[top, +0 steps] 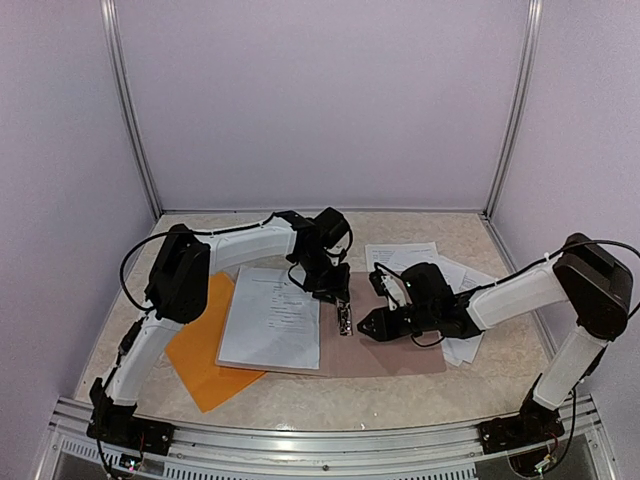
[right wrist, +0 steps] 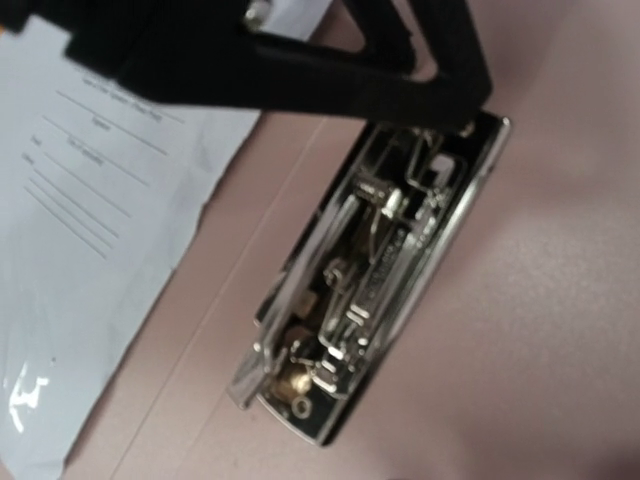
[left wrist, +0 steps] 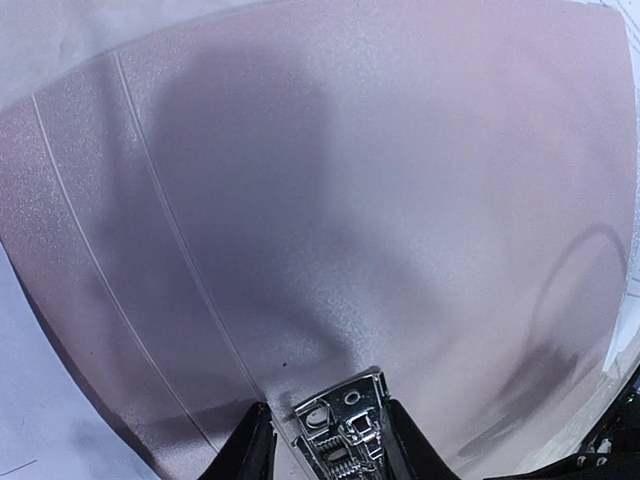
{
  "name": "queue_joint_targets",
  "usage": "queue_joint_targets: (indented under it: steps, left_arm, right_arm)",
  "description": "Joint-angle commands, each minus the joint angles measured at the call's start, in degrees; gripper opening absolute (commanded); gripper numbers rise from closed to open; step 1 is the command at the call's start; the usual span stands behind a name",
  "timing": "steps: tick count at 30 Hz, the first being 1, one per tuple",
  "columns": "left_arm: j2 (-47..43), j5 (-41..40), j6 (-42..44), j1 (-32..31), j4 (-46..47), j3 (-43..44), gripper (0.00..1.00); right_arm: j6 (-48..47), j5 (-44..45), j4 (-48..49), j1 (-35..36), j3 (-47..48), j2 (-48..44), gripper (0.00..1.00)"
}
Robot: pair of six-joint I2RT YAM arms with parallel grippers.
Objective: Put the files into the folder
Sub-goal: Open the spring clip on the folder.
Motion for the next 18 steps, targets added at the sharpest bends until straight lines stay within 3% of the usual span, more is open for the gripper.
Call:
queue_joint_targets:
  steps: [1, 18]
  left_arm:
    - [3.0, -5.8, -0.7, -1.5, -6.5, 1.9, 0.32]
    - [4.9, -11.6, -3.0, -2.6, -6.9, 0.1, 0.23]
  right_arm:
    - [0.7, 0.9, 0.8, 0.8, -1.4, -1.7, 0.27]
    - [2.2, -2.4, 7.1, 2.0, -2.2, 1.2, 0.26]
